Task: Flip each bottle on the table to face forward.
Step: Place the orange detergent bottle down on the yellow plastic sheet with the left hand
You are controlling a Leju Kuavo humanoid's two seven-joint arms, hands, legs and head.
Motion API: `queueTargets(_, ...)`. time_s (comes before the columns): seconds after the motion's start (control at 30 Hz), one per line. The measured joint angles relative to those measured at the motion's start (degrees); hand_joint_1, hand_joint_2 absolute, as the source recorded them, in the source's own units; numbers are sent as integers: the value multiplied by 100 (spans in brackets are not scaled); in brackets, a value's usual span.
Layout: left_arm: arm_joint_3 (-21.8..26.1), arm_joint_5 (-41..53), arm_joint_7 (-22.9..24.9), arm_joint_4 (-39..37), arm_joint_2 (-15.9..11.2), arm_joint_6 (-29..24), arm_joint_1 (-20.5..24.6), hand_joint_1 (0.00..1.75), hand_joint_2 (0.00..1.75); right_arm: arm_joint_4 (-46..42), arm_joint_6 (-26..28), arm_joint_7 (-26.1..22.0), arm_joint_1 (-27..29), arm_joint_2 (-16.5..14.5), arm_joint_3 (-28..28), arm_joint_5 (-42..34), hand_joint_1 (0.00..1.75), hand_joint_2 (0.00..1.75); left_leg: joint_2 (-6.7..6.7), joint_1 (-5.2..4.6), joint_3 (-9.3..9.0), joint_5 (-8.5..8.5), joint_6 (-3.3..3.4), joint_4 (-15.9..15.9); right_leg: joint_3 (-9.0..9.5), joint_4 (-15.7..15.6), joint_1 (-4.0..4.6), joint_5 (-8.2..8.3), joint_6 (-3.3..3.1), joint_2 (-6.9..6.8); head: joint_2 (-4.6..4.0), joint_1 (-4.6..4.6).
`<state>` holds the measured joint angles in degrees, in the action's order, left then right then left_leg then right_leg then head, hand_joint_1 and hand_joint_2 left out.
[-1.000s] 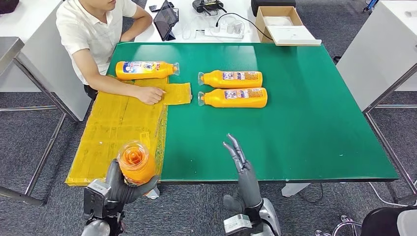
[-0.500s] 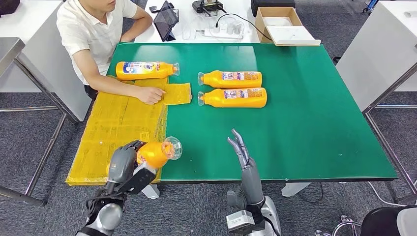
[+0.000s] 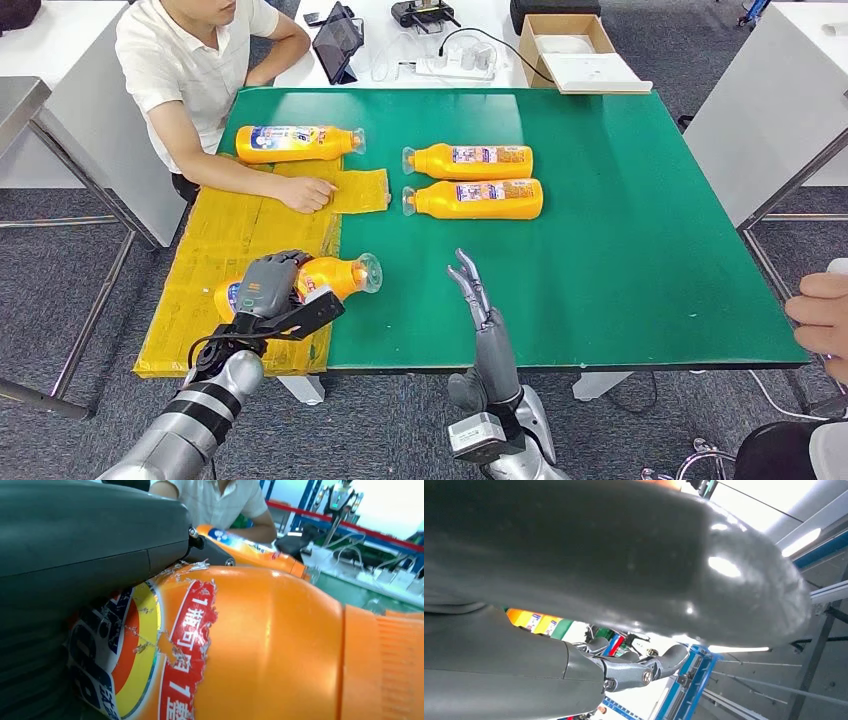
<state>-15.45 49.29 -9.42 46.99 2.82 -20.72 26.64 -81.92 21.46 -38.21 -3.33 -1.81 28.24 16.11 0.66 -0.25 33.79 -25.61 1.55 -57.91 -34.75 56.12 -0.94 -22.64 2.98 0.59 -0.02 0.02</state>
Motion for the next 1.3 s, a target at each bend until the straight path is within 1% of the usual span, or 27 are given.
queueTargets(0.23,-2,3,3,-14,1,6,5,175,175,3,-2,0,-1,-1,0,-3,0,0,0,0,0,0,0,0,0,0,0,0,0,0,1,0)
queueTargets(0.3,-26,35,28,-119,9,57,75,174,175,23,-16,0,-18,-8,8,-13,0,0,1,0,0,0,0,0,1,0,0,0,0,0,2,1)
queueTargets(0.37,-83,107,151,-518,49,264,359,87,175,94,-35,0,-85,-34,61,-63,0,0,2,0,-7,0,0,0,9,0,0,0,0,0,2,2)
queueTargets(0.43,-127,74,305,-1223,108,749,847,0,175,234,-41,0,-205,-78,155,-170,0,0,-1,0,-32,0,-1,1,33,1,1,2,-4,1,1,2)
queueTargets(0.47,-133,15,333,-1548,128,993,1064,0,175,318,-38,0,-261,-93,193,-230,0,0,-5,0,-44,0,-1,2,43,3,1,4,-7,2,0,2)
queueTargets(0.5,-142,-7,343,-1847,153,1127,1249,0,175,416,-20,0,-314,-104,232,-290,0,0,-10,1,-54,0,-2,2,49,4,2,6,-10,4,1,2)
queueTargets(0.53,-149,-11,322,-2029,171,1137,1351,0,175,494,0,0,-346,-107,255,-332,0,0,-13,1,-57,0,-2,2,50,5,3,8,-13,5,1,1)
queueTargets(0.6,-173,99,275,-2150,207,853,1390,0,175,585,41,0,-374,-107,278,-358,0,0,-14,1,-52,0,-2,2,43,6,4,8,-13,6,2,2)
queueTargets(0.7,-181,-14,16,-2146,234,481,1331,0,175,630,57,0,-372,-104,278,-358,0,0,-14,1,-43,1,-2,2,34,5,4,8,-13,5,1,2)
queueTargets(0.77,-111,-433,-388,-2075,258,274,1241,0,175,657,69,0,-371,-100,278,-357,0,0,-12,0,-38,1,-2,2,29,5,3,8,-13,5,1,1)
queueTargets(0.8,-17,-851,-685,-1995,290,261,1164,0,175,669,83,0,-370,-98,278,-357,0,0,-10,0,-35,1,-2,2,27,5,2,8,-13,4,2,1)
queueTargets(0.83,136,-1461,-995,-1881,351,394,1071,0,175,681,105,0,-368,-97,279,-358,0,0,-8,-1,-32,1,-2,1,25,5,1,8,-13,4,2,0)
queueTargets(0.9,550,-2833,-1427,-1626,513,1009,888,0,175,705,149,0,-367,-94,286,-359,0,0,-4,-1,-25,1,-1,1,22,3,0,8,-13,3,2,2)
queueTargets(0.97,947,-3833,-1614,-1364,662,1618,724,0,175,728,184,0,-367,-92,306,-361,0,0,-6,-3,-20,1,-1,1,19,2,-1,8,-13,4,2,2)
queueTargets(1.0,1101,-4150,-1682,-1224,723,1785,640,0,175,739,204,0,-366,-91,320,-361,0,0,-8,-4,-18,0,0,1,17,1,-2,8,-13,4,2,2)
queueTargets(1.07,1334,-4626,-1799,-939,820,1936,476,0,175,757,250,0,-366,-87,352,-362,0,0,-7,-5,-14,0,0,1,12,0,-2,8,-13,4,2,2)
queueTargets(1.13,1493,-4952,-1883,-685,883,1949,349,0,175,773,278,0,-367,-81,378,-363,0,0,-5,-4,-10,0,0,0,8,0,-1,8,-13,4,2,2)
queueTargets(1.3,1644,-5316,-2011,-144,912,2003,110,0,175,811,323,0,-366,-57,420,-362,0,0,-5,-2,-6,0,0,1,2,1,0,8,-13,4,2,1)
